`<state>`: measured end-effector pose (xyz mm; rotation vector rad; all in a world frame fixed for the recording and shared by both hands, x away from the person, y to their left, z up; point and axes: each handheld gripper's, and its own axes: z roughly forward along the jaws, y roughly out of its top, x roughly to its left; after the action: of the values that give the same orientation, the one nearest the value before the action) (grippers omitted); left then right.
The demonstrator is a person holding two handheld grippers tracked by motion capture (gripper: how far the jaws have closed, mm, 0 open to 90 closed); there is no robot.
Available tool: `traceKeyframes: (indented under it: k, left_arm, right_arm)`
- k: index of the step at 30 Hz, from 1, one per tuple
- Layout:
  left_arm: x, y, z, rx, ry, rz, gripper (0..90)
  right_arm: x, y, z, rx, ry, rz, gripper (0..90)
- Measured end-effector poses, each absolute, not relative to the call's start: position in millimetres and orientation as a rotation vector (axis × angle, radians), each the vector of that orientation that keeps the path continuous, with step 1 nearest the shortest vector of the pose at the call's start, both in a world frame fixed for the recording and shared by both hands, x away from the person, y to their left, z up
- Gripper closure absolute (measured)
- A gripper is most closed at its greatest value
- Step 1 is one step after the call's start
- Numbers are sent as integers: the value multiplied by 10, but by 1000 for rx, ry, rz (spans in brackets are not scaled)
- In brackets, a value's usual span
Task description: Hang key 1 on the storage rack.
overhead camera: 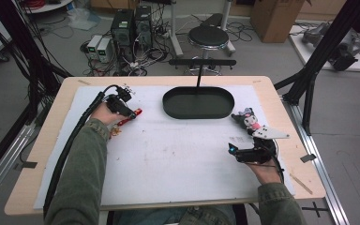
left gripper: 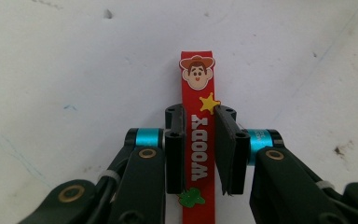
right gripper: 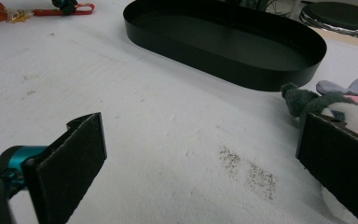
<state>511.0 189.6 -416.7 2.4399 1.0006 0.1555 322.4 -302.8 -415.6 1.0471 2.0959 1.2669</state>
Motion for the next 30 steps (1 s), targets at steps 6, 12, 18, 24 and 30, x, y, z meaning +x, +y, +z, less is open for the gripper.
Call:
traceKeyframes:
  k: [6,12,18,24,30]
  left_arm:
    - [5043,1991,-3950,2378,1004,123,749]
    - [4941,2084,-3663,2307,981,137,749]
    - [4728,2135,-3350,2279,943,150,749]
    - [4538,2255,-3067,2225,952,195,750]
    - [4450,2314,-2782,2204,941,223,749]
  right_arm:
    - [3207,-3028,-4148,1046,2088,1269,5]
    - [3212,-3057,-4132,1054,2064,1289,5]
    - [3237,-3028,-4131,1031,2073,1311,5]
    - [3275,-2957,-4124,1001,2093,1335,5]
    - [3274,-2957,-4117,998,2092,1355,5]
